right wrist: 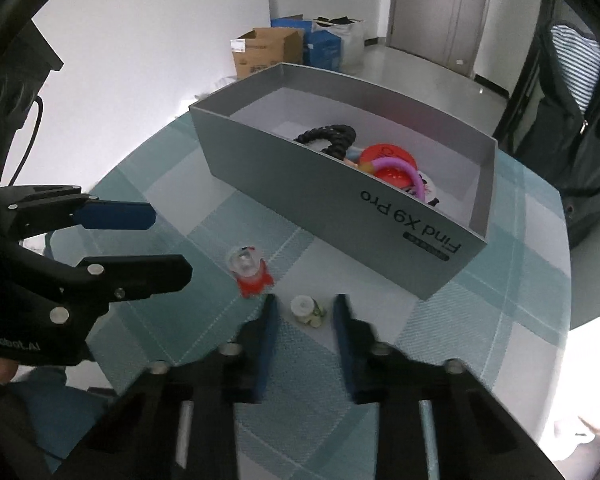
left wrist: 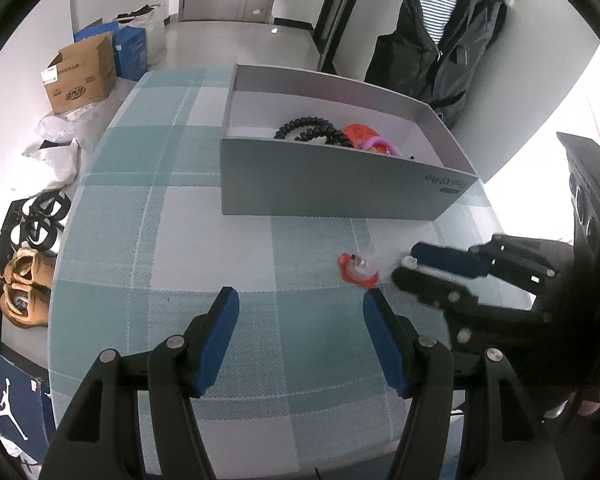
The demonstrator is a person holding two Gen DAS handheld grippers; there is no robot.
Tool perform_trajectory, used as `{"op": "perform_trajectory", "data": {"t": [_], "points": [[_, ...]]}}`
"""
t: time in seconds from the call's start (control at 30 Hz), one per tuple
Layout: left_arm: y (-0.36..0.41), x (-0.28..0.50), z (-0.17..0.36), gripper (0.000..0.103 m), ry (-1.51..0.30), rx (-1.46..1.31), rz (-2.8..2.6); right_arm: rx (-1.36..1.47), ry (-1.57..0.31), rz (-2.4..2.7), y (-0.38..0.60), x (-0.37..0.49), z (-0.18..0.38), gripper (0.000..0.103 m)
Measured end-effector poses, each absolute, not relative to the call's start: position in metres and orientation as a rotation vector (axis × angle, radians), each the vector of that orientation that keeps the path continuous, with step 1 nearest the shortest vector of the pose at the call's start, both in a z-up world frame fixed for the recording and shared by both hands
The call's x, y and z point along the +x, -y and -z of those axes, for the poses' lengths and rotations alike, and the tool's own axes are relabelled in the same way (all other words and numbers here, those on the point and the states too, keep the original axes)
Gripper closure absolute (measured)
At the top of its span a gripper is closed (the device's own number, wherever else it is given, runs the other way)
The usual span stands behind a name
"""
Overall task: Organize jewelry
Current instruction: 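Grasp the small white badge with the right gripper while the left gripper grasps the red pacifier charm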
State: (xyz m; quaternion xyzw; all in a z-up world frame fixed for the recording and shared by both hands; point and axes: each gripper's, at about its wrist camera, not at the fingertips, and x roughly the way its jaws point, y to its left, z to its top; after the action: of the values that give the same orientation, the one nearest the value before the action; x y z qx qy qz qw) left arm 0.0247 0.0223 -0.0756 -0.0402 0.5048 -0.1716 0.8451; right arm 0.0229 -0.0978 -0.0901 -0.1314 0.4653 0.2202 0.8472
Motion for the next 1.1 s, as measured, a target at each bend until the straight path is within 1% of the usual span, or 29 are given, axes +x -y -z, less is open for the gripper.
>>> {"op": "perform_trajectory", "data": {"t": [0.17,0.2,0.37,0.67,0.73,0.77,0.8,0.93,1.0,1.03,1.07,1.1], "points": [[-0.022,0.026,0.075,0.043,-1.058,-0.096,0.39,-0.256,-0.997,-0.467,0.101,0.025,0.088,0.089],[-0.022,0.027,0.075,0.043,-1.056,-0.1,0.395,-0.221,-1.006,-0.476,0.104,0.026,0.086,0.092],[-0.014,0.028,0.076,0.043,-1.062,-0.095,0.429,-0.103,-0.985,-0.473,0.125,0.033,0.069,0.092],[0.011,0.037,0.077,0.044,-1.075,-0.018,0.475,0.008,-0.96,-0.49,0.147,0.029,0.054,0.092],[0.016,0.038,0.078,0.051,-1.079,-0.002,0.489,0.033,-0.953,-0.494,0.152,0.026,0.05,0.092],[0.019,0.039,0.08,0.055,-1.084,0.008,0.489,0.04,-0.947,-0.491,0.155,0.026,0.047,0.092],[0.02,0.039,0.081,0.057,-1.091,0.015,0.487,0.048,-0.943,-0.491,0.155,0.028,0.048,0.092],[0.023,0.039,0.081,0.059,-1.084,0.038,0.475,0.075,-0.933,-0.493,0.161,0.029,0.043,0.092],[0.023,0.039,0.081,0.078,-1.083,0.045,0.463,0.083,-0.926,-0.499,0.163,0.029,0.041,0.092],[0.024,0.04,0.081,0.081,-1.082,0.053,0.454,0.083,-0.922,-0.501,0.165,0.028,0.039,0.092],[0.023,0.04,0.081,0.087,-1.082,0.05,0.46,0.083,-0.916,-0.5,0.167,0.027,0.038,0.092],[0.022,0.04,0.082,0.088,-1.085,0.039,0.473,0.086,-0.912,-0.5,0.17,0.025,0.036,0.092]]}}
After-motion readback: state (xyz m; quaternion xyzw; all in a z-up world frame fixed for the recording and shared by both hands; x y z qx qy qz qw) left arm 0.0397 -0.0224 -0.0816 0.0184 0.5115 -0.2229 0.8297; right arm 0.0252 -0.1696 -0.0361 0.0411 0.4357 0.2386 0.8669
